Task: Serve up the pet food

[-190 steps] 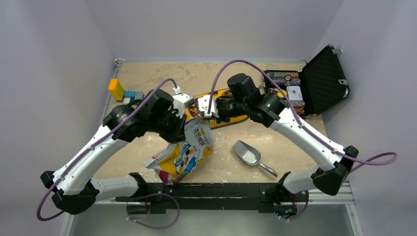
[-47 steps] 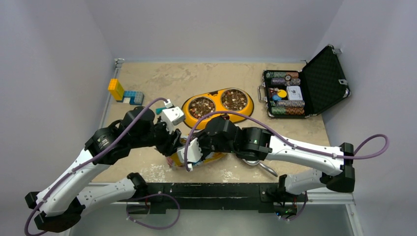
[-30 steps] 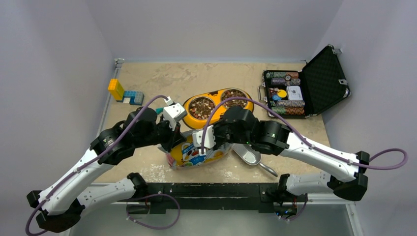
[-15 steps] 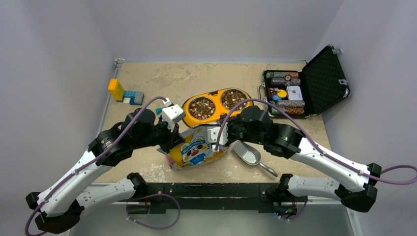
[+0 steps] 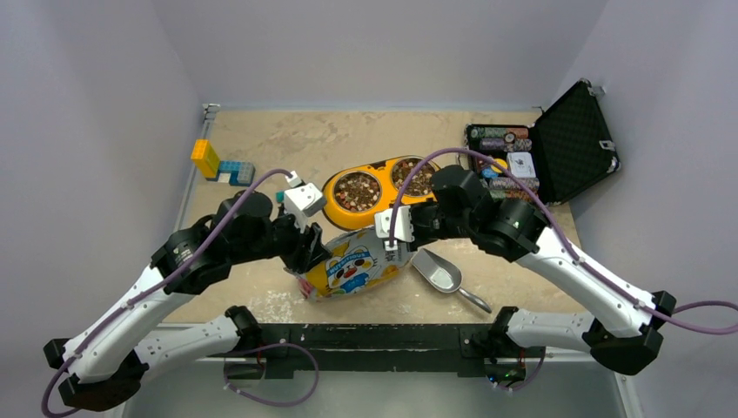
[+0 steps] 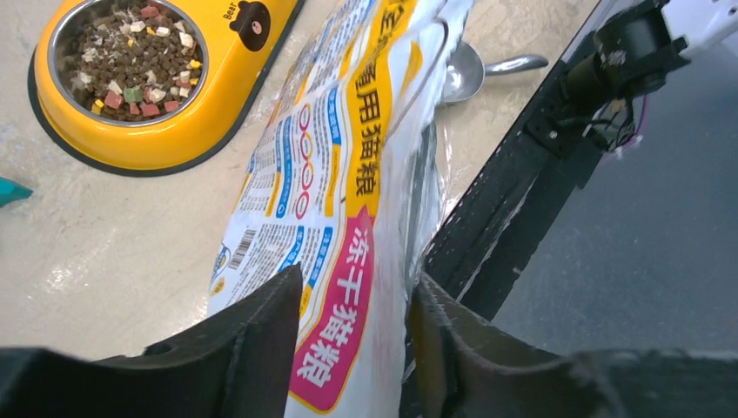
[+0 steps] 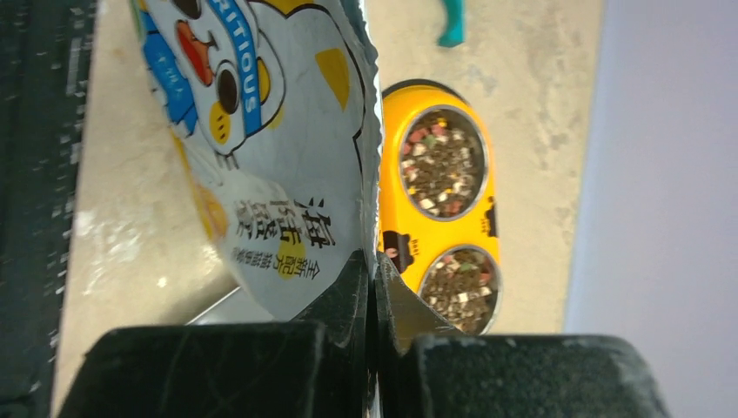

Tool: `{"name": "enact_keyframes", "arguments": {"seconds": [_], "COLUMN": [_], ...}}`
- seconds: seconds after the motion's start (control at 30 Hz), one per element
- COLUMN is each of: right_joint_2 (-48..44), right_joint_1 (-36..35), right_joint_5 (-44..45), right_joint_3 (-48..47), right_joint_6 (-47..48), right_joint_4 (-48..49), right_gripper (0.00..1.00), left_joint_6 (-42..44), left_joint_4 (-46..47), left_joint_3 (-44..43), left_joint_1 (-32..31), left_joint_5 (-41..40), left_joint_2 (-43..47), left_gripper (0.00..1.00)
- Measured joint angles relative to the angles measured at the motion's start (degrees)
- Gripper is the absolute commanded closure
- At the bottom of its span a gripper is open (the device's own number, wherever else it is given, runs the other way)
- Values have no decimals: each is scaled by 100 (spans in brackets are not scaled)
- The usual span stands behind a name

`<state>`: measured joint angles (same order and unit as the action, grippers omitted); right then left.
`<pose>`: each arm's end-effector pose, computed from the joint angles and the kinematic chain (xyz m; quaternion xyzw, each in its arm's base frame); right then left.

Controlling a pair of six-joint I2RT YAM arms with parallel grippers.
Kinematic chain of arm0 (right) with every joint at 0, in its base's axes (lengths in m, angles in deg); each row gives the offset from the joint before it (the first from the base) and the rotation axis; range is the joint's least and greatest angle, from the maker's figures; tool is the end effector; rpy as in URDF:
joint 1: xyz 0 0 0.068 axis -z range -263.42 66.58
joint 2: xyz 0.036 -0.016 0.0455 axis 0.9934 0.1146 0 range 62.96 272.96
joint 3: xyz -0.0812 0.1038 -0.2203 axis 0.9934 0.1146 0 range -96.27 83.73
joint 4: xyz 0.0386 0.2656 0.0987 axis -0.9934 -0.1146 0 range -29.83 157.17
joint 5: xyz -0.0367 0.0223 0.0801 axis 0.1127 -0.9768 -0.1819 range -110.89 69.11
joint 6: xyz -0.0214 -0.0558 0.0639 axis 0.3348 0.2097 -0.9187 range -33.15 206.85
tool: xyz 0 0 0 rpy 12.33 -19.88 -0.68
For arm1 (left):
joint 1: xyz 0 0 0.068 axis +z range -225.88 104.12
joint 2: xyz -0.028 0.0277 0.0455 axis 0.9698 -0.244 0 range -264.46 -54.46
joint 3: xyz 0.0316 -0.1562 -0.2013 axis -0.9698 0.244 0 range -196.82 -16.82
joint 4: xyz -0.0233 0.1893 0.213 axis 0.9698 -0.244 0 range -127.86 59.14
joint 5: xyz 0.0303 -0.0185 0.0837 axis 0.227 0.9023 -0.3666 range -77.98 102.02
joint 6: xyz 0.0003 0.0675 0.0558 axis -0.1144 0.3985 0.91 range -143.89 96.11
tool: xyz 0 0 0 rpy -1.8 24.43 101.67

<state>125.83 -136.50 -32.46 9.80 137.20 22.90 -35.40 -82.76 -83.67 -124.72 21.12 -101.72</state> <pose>0.1600 0.2390 0.3623 -0.7167 0.5046 0.0999 0.4708 0.1320 -0.1696 0.3620 0.3158 0.8150 -0.3018 0.3808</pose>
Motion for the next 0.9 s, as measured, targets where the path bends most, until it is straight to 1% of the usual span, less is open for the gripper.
{"name": "enact_keyframes", "arguments": {"seconds": [0.07,0.13,0.27,0.3,0.4,0.47,0.5,0.57,0.63,0.67,0.73,0.77,0.8,0.83,0.87,0.9], "right_joint_2": [240,435,540,544,634,776,868,1040,1167,1217,1255,1248,1233,1180,1091,920], "right_joint_1": [72,151,402,476,625,706,745,828,903,933,975,986,990,992,990,949], "right_joint_5": [-258,-498,-994,-1128,-1368,-1462,-1521,-1641,-1751,-1803,-1838,-1843,-1834,-1818,-1810,-1786], "right_joint_3": [-415,-737,-914,-940,-1034,-1176,-1272,-1443,-1572,-1617,-1648,-1648,-1637,-1565,-1449,-1235], "right_joint_6": [-22,-31,-140,-190,-376,-509,-584,-717,-835,-890,-973,-992,-1019,-1027,-1036,-1021], "right_joint_4": [-544,-1001,-1381,-1467,-1576,-1657,-1700,-1770,-1843,-1873,-1884,-1899,-1910,-1860,-1770,-1565], "right_gripper": [100,100,100,100,100,100,100,100,100,100,100,95,88,77,68,65], "left_joint_6": [15,33,155,184,245,273,278,289,304,306,304,313,306,308,319,310], "left_joint_4": [-26,-24,133,179,275,407,507,651,804,852,942,988,1014,1036,1058,1071], "left_joint_3": [-181,-396,-691,-695,-693,-673,-654,-619,-586,-573,-531,-483,-444,-398,-358,-330], "left_joint_1": [-131,-315,-629,-669,-721,-723,-723,-730,-780,-802,-852,-861,-861,-861,-861,-861], "left_joint_5": [-131,-269,-437,-442,-367,-280,-203,-94,2,37,98,92,81,33,-20,-44], "left_joint_2": [-155,-387,-890,-988,-1141,-1150,-1145,-1156,-1202,-1231,-1303,-1331,-1340,-1342,-1340,-1338], "left_gripper": [42,43,57,59,57,50,48,48,50,55,71,82,89,94,95,96]}}
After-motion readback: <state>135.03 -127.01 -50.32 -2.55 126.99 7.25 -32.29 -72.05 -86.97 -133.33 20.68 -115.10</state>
